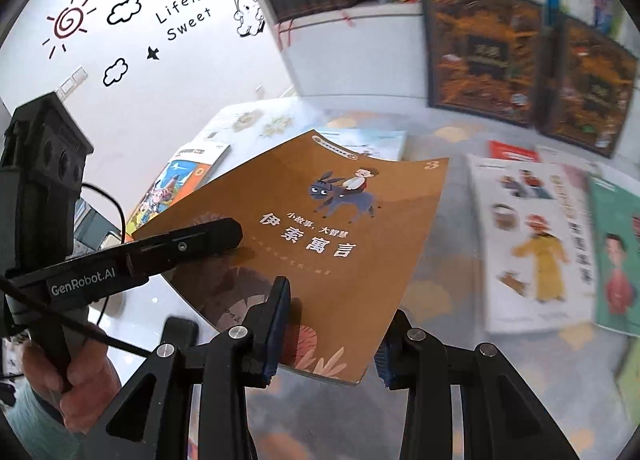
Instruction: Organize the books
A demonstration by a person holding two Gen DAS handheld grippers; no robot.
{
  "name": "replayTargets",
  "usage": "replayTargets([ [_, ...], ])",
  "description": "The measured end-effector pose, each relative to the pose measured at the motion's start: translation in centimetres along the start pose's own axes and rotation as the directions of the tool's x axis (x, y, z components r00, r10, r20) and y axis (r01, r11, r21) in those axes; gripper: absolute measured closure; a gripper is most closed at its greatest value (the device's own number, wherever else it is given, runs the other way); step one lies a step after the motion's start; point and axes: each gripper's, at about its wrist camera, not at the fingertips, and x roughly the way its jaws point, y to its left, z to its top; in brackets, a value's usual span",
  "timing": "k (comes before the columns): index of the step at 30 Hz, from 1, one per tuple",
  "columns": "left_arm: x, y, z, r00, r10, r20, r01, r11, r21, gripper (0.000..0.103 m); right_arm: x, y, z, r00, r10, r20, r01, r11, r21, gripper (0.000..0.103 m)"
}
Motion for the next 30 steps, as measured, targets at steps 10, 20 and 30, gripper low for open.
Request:
replayTargets([
  [10,3.8,5.4,3.1,1.0,0.027,0.0,-0.027,0.994,-0.105,0.089,6.5,0.4,4.4,0.998,-0.041,-0.042,0.04,0.999,-0.018,0.065],
  [20,6.4,8.4,3.5,0.998,0.058,-0.036,-0.064,0.978,-0.197,0.083,9.8,-0.7,5.1,0.994,-0.031,-0.104,0.034,0.999,0.024,0.065],
  [30,4.2,10.2,1.6,0.986,0.164,-0.033,-0.167,0.959,-0.228,0.08,11.9,-1.5,3.7,0.991,-0.043,-0.13,0.049,0.998,0.043,0.049],
])
